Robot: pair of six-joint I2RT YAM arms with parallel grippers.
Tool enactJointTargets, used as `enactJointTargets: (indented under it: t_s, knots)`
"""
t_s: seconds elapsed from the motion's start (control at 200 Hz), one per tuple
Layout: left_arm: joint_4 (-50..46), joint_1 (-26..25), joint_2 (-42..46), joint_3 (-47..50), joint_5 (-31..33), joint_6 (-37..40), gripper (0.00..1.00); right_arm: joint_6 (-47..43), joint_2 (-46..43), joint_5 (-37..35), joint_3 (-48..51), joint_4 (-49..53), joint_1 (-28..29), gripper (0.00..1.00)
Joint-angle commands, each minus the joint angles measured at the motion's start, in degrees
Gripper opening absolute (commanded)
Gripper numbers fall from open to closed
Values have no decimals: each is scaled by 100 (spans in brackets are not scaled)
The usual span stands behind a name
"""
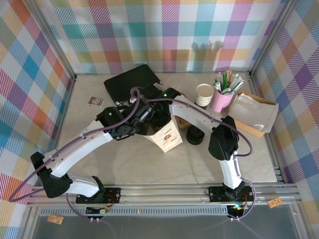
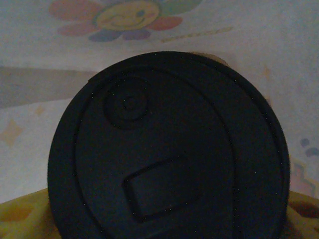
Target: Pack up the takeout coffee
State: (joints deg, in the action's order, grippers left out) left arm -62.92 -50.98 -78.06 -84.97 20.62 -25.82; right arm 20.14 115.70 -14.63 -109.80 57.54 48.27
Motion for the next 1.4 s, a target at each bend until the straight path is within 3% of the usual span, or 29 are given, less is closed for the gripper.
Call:
enactJointTargets:
  t_s: [0.0,0.285,0.64,1.395]
  knots:
    - [-68,-17,77,-135,23,-81,0,-268,-428,334,381,-589,-35,61]
    - [-61,-16,118,-111,-380,-86,0,-611,-998,335,1393,-1584,-32,58]
    - [-307,-17,81,-176,-750,-413,0,-943,-1122,228,1724,-2018,-62,56]
    - [-739,-113,-394,-798,-63,-787,0,-768,-1055,635,2116,-1405,-274,55]
